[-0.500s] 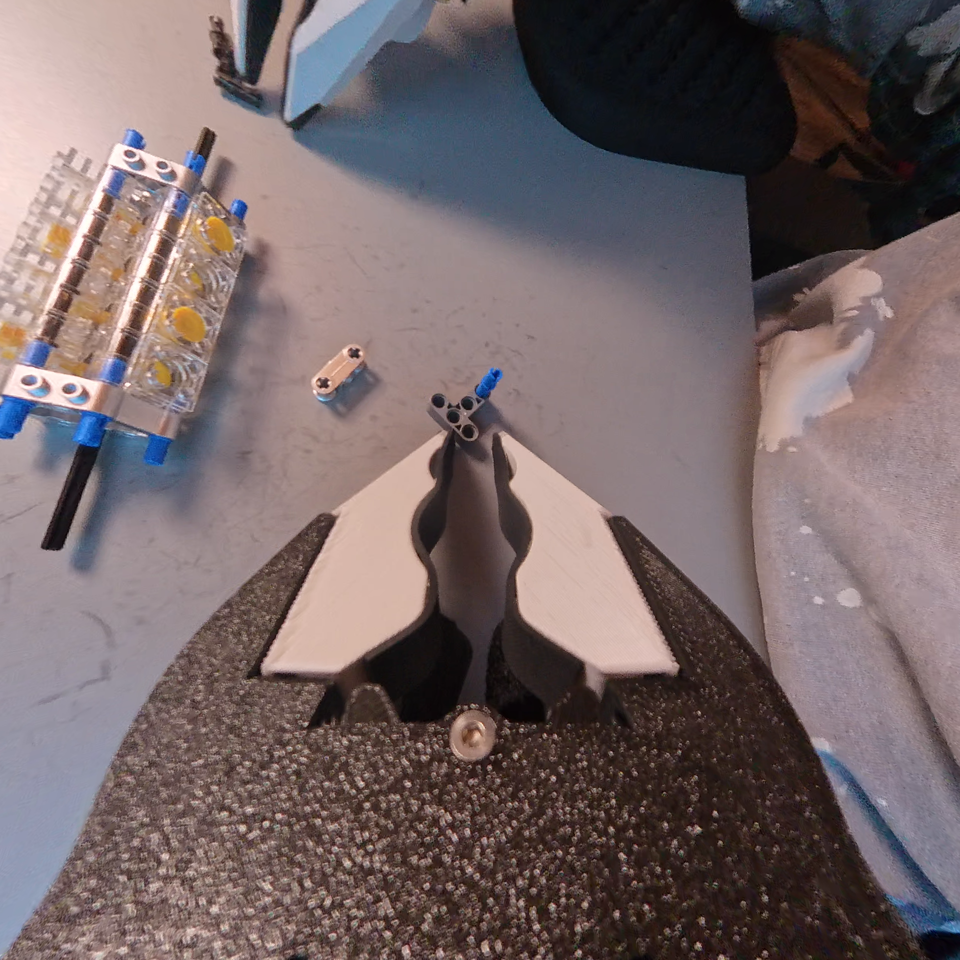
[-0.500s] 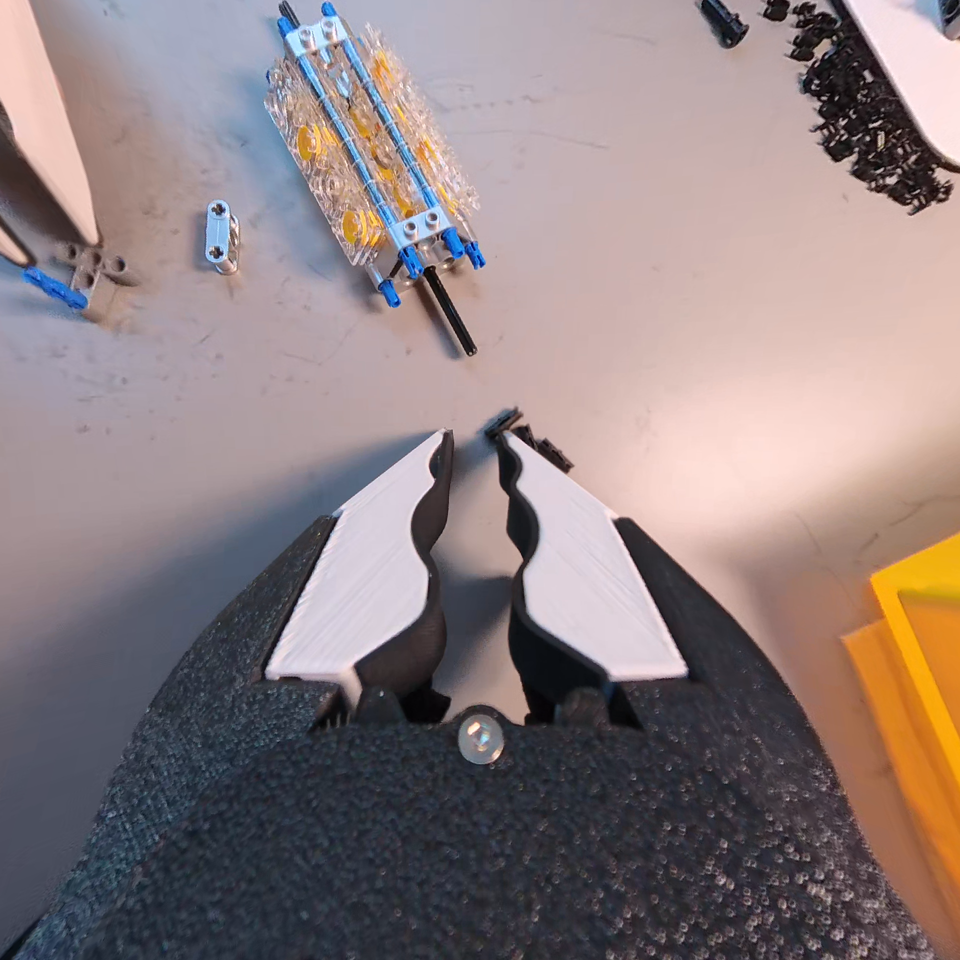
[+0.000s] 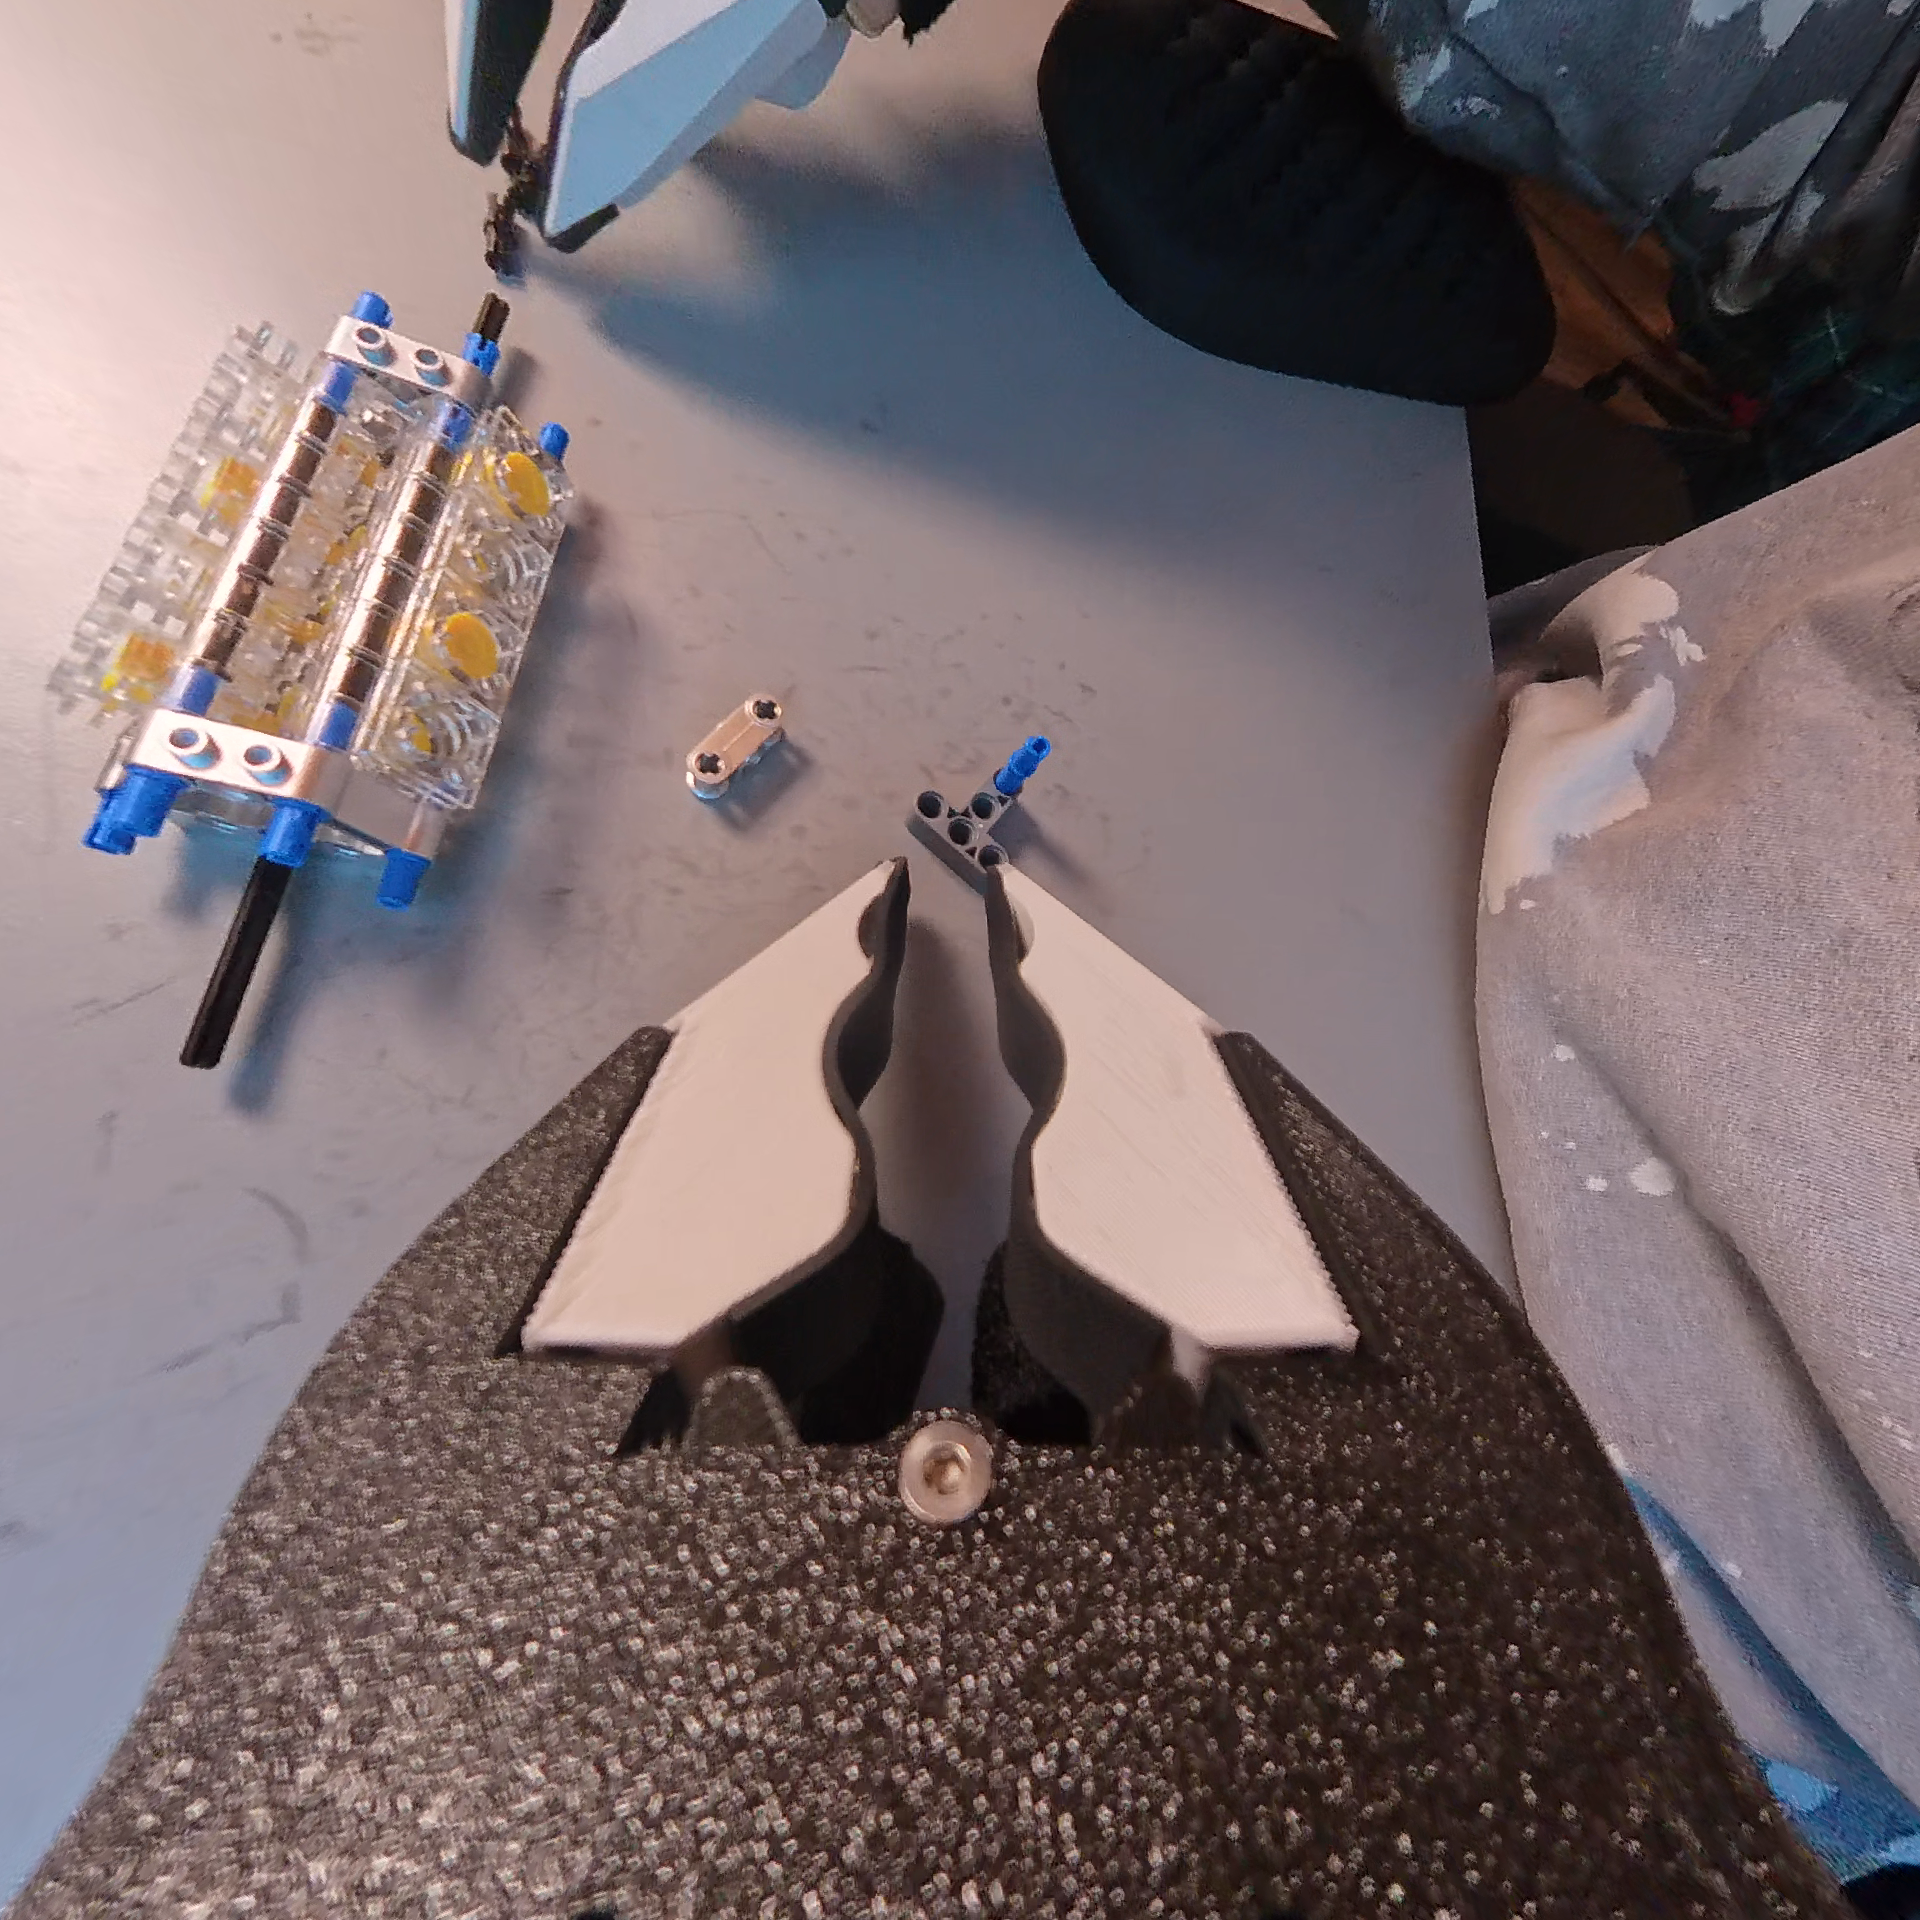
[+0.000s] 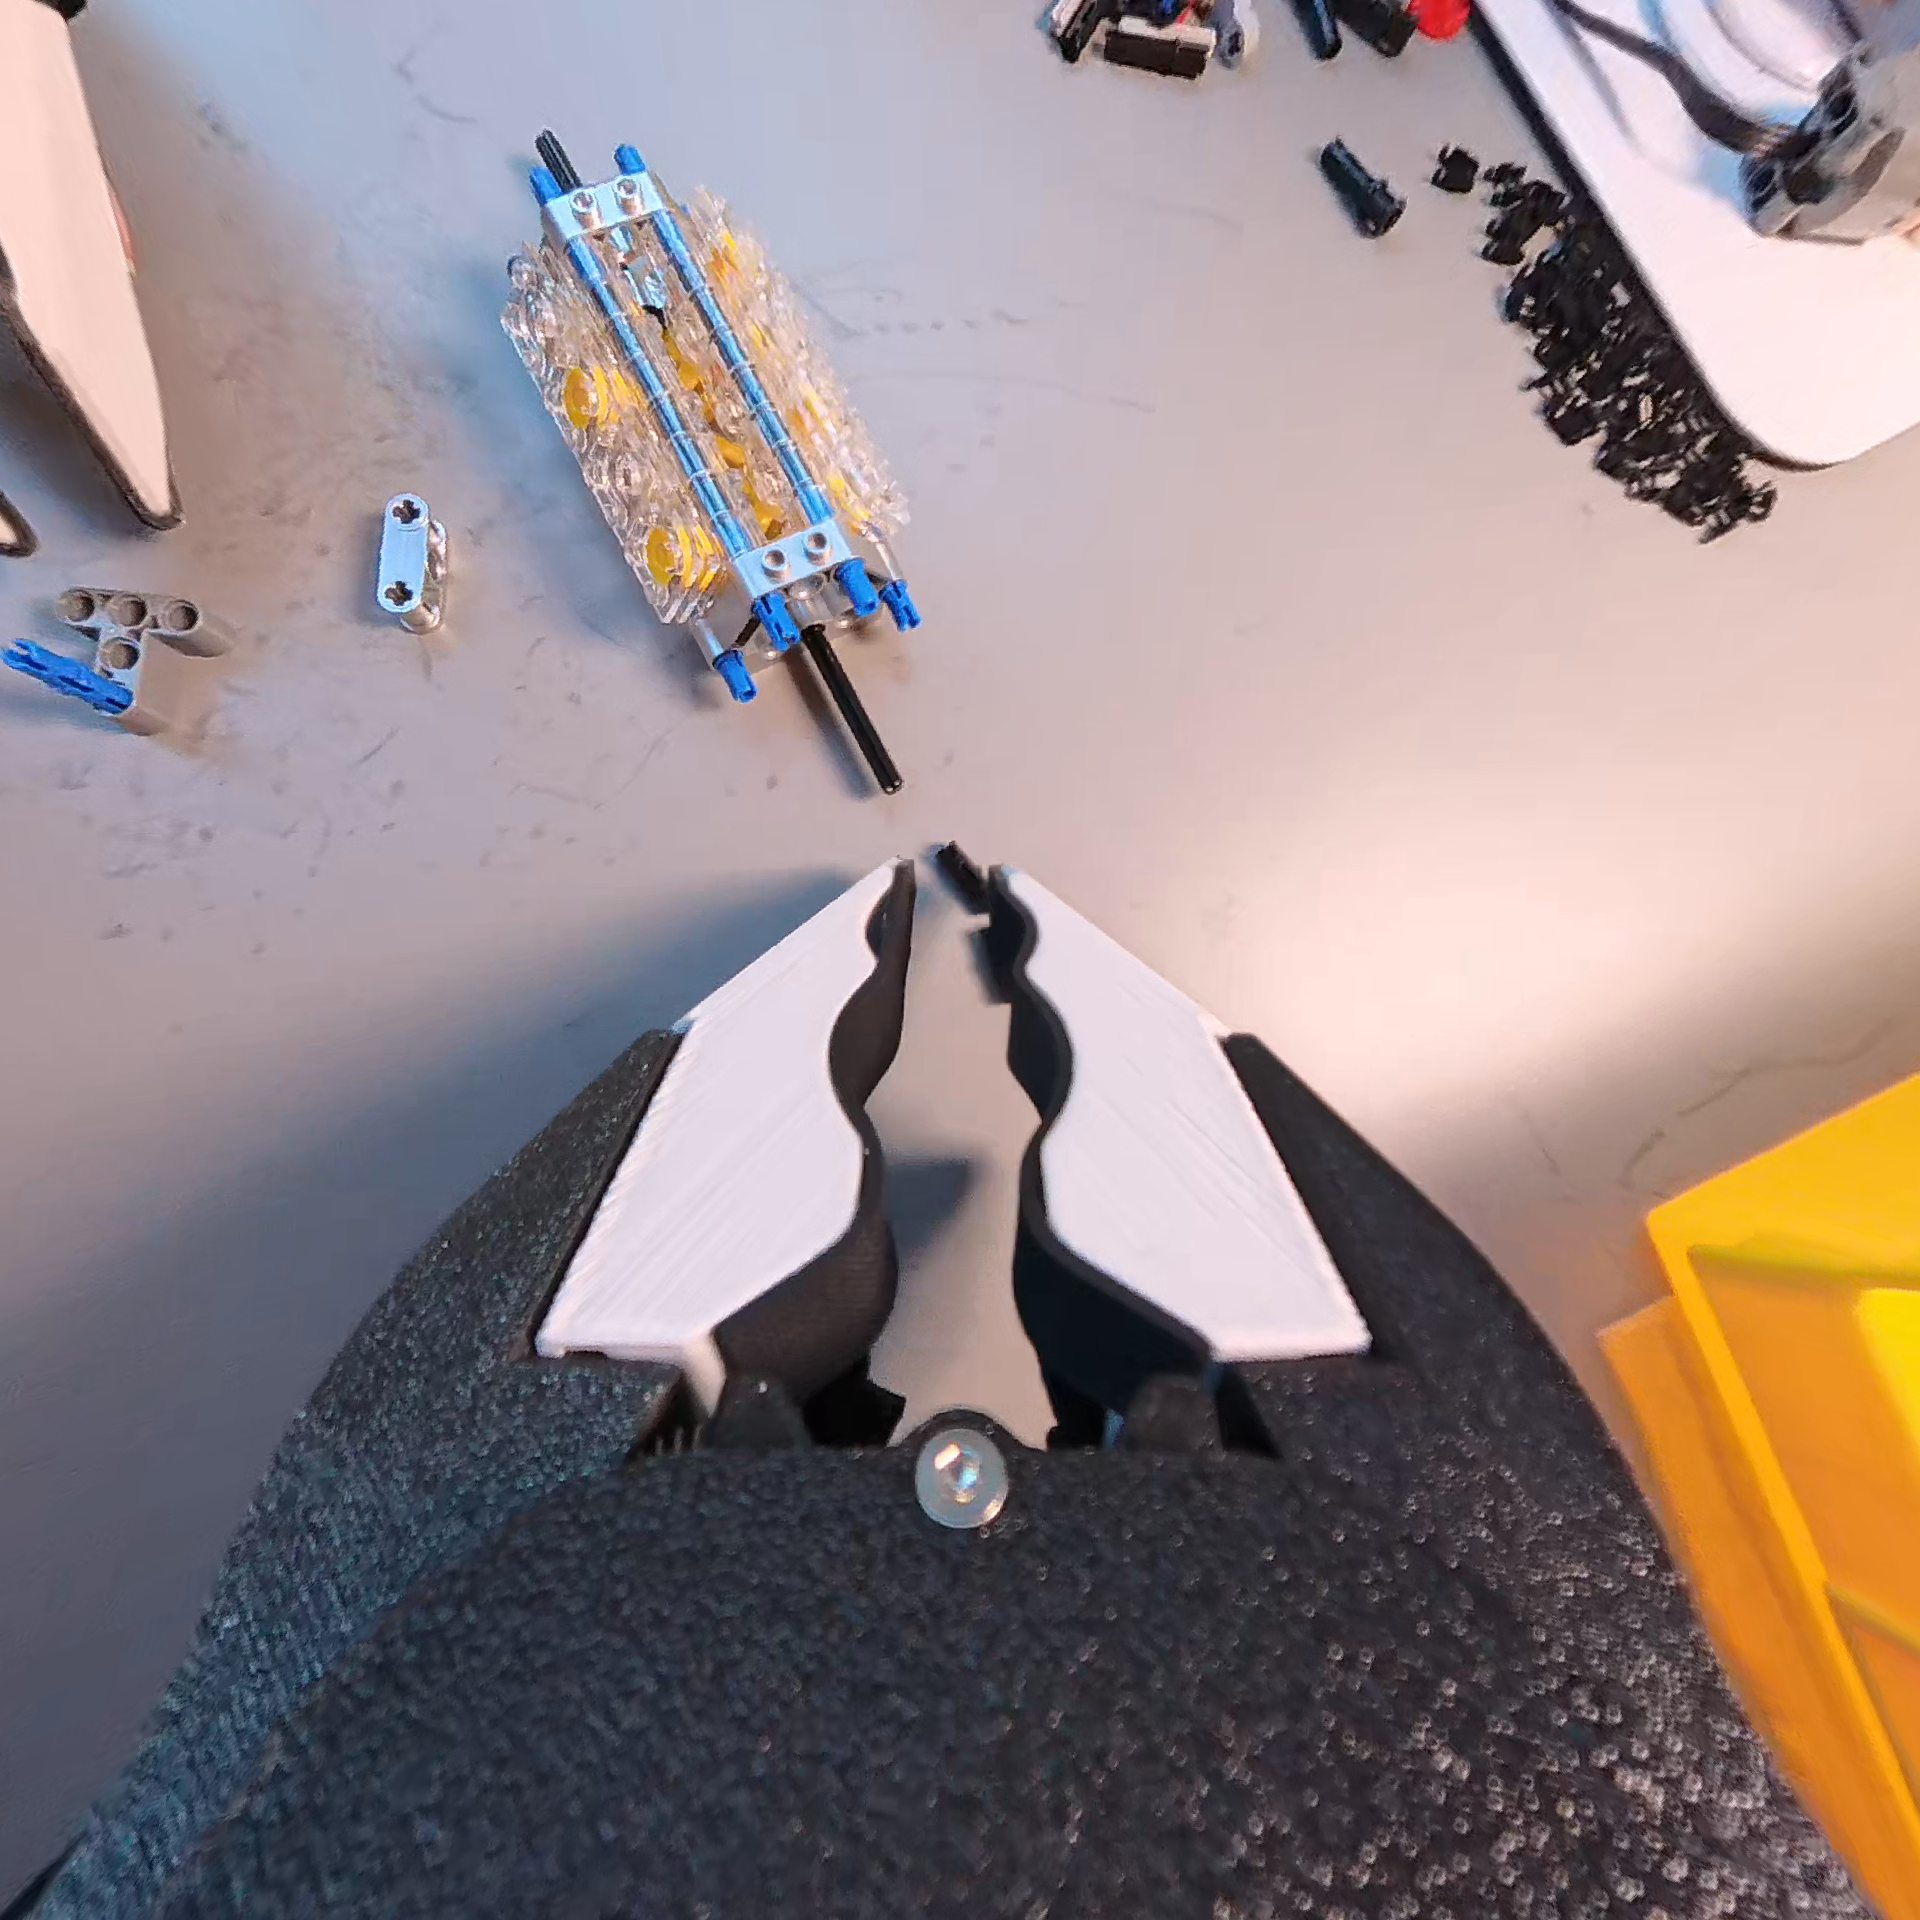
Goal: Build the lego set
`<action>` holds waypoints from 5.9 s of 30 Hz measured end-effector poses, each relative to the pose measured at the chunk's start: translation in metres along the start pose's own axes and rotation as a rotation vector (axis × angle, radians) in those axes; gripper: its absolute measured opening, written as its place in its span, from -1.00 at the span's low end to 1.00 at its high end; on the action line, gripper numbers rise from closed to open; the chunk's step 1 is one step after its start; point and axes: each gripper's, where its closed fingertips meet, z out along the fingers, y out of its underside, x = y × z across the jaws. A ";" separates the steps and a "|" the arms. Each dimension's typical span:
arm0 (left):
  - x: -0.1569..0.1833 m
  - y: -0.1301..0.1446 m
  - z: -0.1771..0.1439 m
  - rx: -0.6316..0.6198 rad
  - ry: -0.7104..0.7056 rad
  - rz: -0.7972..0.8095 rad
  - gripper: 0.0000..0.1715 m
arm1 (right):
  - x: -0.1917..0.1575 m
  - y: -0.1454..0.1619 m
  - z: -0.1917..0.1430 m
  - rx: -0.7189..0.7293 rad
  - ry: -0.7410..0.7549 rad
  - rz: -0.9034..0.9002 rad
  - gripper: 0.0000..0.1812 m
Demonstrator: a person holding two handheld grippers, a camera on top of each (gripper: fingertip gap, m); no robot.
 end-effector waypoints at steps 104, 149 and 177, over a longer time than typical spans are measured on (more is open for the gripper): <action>-0.017 -0.015 -0.004 0.110 0.004 -0.076 -0.80 | -0.040 0.015 -0.007 0.033 -0.248 -0.134 -0.93; -0.017 -0.077 -0.069 0.670 0.257 -0.349 -0.96 | -0.094 -0.132 -0.024 0.562 -0.057 -0.460 -0.97; -0.012 -0.030 -0.036 0.227 -0.036 0.124 -0.64 | -0.125 -0.082 -0.020 0.192 -0.408 -0.520 -0.97</action>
